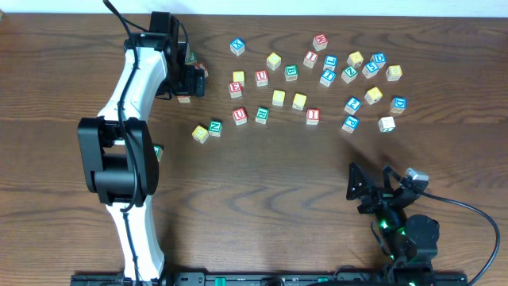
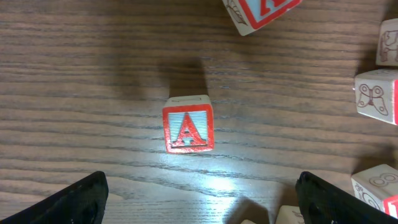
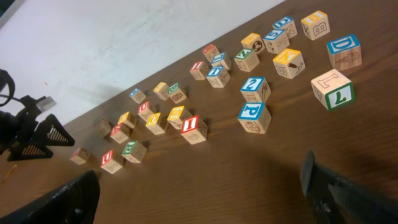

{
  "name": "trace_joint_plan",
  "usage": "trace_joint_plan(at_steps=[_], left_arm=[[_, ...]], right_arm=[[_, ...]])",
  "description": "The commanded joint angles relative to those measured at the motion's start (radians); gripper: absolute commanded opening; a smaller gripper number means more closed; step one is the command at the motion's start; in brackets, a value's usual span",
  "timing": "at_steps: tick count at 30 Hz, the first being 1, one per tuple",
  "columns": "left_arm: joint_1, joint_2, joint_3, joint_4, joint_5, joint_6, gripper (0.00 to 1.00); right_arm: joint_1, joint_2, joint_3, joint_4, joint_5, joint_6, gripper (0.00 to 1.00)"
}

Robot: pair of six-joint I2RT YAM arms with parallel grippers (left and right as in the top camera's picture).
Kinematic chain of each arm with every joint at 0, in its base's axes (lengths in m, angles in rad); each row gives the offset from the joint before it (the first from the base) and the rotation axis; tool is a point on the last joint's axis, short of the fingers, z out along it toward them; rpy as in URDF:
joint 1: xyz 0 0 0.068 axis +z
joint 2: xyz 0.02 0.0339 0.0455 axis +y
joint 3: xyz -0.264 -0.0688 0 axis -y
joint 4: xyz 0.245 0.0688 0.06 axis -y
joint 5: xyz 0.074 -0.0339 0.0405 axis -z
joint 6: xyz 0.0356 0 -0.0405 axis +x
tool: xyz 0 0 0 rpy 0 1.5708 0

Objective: Spell out AI2
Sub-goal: 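Reach the left gripper over the red-lettered A block, then lower the left gripper and close it on the A block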

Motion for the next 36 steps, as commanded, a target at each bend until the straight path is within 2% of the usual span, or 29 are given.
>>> trace_joint_plan(at_steps=[1, 19, 24, 33, 36], left_arm=[[0.002, 0.042, 0.014, 0.000, -0.035, -0.017, 0.95], [0.002, 0.090, 0.014, 0.049, -0.034, -0.016, 0.93], [0.002, 0.090, 0.014, 0.060, -0.034, -0.016, 0.69], [0.002, 0.090, 0.013, 0.063, -0.035, -0.016, 0.69], [0.002, 0.090, 0.013, 0.063, -0.034, -0.016, 0.62]], right_arm=[[-0.007, -0.003, -0.001, -0.003, -0.003, 0.004, 0.99], [-0.007, -0.003, -0.001, -0.003, -0.003, 0.004, 0.99], [-0.007, -0.003, -0.001, -0.003, -0.003, 0.004, 0.99], [-0.007, -0.003, -0.001, -0.003, -0.003, 0.004, 0.99], [-0.007, -0.003, -0.001, -0.003, -0.003, 0.004, 0.99]])
